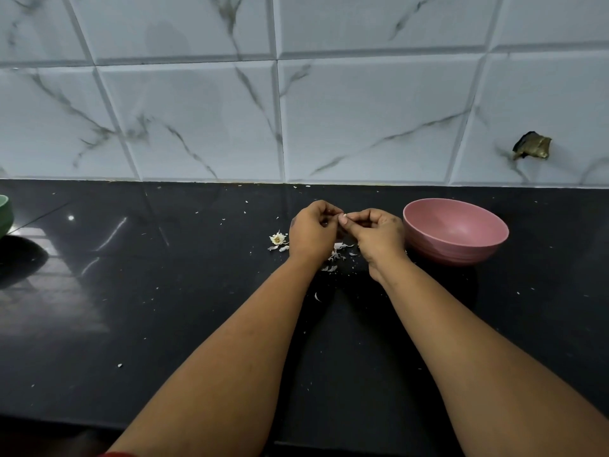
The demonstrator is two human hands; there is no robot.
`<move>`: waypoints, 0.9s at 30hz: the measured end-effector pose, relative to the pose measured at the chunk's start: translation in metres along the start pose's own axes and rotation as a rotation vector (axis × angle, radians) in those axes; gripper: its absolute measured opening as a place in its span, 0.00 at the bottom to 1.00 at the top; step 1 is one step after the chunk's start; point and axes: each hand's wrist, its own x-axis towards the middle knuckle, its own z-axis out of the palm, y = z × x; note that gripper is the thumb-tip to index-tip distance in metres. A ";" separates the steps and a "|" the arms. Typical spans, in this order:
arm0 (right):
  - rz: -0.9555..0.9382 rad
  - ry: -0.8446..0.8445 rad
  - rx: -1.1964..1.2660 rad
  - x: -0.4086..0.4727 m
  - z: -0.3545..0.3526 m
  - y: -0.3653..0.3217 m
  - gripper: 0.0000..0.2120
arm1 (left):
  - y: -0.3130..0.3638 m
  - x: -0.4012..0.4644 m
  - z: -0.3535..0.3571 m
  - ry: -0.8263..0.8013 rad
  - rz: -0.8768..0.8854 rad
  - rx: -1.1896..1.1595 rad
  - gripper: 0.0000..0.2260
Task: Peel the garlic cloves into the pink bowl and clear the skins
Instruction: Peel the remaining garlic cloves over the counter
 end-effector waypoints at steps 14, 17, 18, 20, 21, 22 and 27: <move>-0.004 -0.049 -0.055 0.006 -0.003 0.005 0.05 | -0.004 0.003 0.000 -0.082 -0.022 -0.141 0.02; -0.015 -0.083 -0.058 0.007 -0.005 0.004 0.06 | -0.005 0.005 -0.001 -0.091 -0.003 -0.123 0.04; -0.021 -0.085 -0.061 0.007 -0.006 0.004 0.06 | -0.005 0.006 -0.001 -0.086 0.008 -0.108 0.05; -0.033 -0.077 -0.058 0.007 -0.006 0.003 0.06 | -0.005 0.006 -0.002 -0.077 0.024 -0.088 0.07; -0.038 -0.069 -0.056 0.007 -0.005 0.004 0.06 | -0.005 0.006 -0.002 -0.071 0.026 -0.089 0.07; -0.043 -0.059 -0.057 0.006 -0.004 0.004 0.06 | -0.005 0.006 -0.002 -0.064 0.026 -0.094 0.06; -0.057 -0.029 -0.066 0.006 -0.003 0.004 0.07 | -0.003 0.005 -0.002 -0.033 0.034 -0.115 0.06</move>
